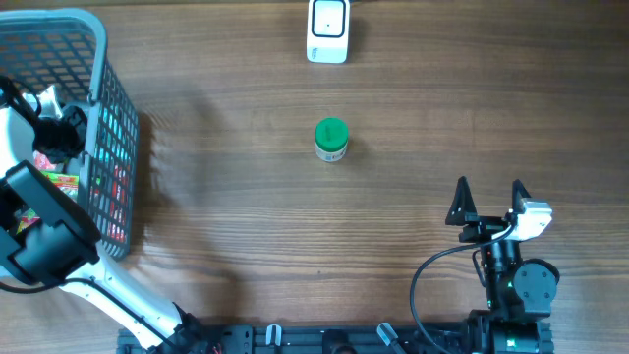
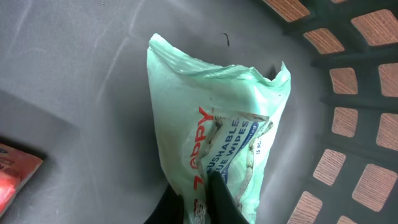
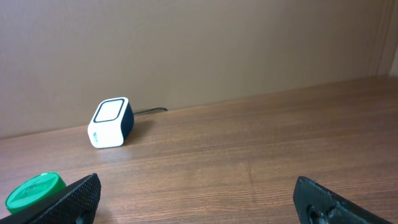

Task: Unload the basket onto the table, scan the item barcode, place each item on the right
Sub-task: 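Carry the wipes pack past the scanner and drop it right of center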

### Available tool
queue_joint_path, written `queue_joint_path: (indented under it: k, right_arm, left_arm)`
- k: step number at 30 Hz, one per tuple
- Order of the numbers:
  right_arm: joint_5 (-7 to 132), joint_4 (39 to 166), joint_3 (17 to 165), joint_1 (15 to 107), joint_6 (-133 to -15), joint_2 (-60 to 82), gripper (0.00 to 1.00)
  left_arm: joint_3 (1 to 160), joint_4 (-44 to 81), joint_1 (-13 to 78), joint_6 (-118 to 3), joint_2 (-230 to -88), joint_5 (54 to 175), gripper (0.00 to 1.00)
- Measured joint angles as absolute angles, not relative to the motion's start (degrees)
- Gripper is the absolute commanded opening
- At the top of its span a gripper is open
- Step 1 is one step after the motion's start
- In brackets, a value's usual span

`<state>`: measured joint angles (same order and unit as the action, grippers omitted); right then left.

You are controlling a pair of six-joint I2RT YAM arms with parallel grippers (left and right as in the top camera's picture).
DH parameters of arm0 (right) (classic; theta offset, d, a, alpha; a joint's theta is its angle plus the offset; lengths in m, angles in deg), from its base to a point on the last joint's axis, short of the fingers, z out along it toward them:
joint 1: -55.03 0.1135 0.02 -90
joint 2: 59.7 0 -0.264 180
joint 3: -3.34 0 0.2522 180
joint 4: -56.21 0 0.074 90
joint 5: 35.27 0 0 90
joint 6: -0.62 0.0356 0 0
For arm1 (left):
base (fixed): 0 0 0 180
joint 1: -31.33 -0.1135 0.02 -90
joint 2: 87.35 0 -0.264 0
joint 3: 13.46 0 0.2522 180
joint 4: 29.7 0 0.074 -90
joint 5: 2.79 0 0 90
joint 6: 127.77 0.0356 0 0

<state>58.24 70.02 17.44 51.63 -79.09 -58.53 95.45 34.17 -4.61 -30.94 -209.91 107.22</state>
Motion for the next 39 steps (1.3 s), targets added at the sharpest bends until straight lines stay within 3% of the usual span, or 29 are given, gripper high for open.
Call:
queue_joint_path:
  k: [5, 11, 14, 15, 18, 22, 27, 32, 39]
  right_arm:
    - [58.2, 70.0, 17.4, 51.6, -79.1, -58.5, 1.0]
    - [58.2, 70.0, 17.4, 51.6, -79.1, -58.5, 1.0]
    - [58.2, 70.0, 17.4, 51.6, -79.1, -58.5, 1.0]
    - [58.2, 70.0, 17.4, 51.6, -79.1, -58.5, 1.0]
    - [58.1, 70.0, 17.4, 51.6, -79.1, -58.5, 1.0]
    - [58.1, 70.0, 17.4, 51.6, -79.1, -58.5, 1.0]
    - [58.1, 70.0, 17.4, 51.6, -79.1, -58.5, 1.0]
    - [58.1, 70.0, 17.4, 51.6, -79.1, -58.5, 1.0]
    - [58.1, 70.0, 17.4, 51.6, -79.1, -58.5, 1.0]
  left_arm:
    - [96.5, 35.5, -4.5, -33.2, -205.0, 105.8, 0.04]
    - [102.2, 34.3, -4.5, -45.4, -177.3, 106.3, 0.04]
    - [102.6, 33.9, -3.4, -49.2, -166.6, 114.7, 0.04]
    - [102.7, 33.9, -1.7, -49.8, -164.1, 117.6, 0.04]
    - [103.0, 35.6, 15.0, -50.9, -160.3, 124.7, 0.04]
    - [102.1, 32.3, 42.1, -51.0, -169.2, 125.0, 0.04]
    - [101.8, 26.1, 62.1, -51.1, -188.9, 119.7, 0.04]
    - [101.7, 21.0, 70.7, -51.7, -208.8, 115.4, 0.04]
    - [101.5, 17.0, 72.2, -65.4, -214.3, 108.4, 0.04]
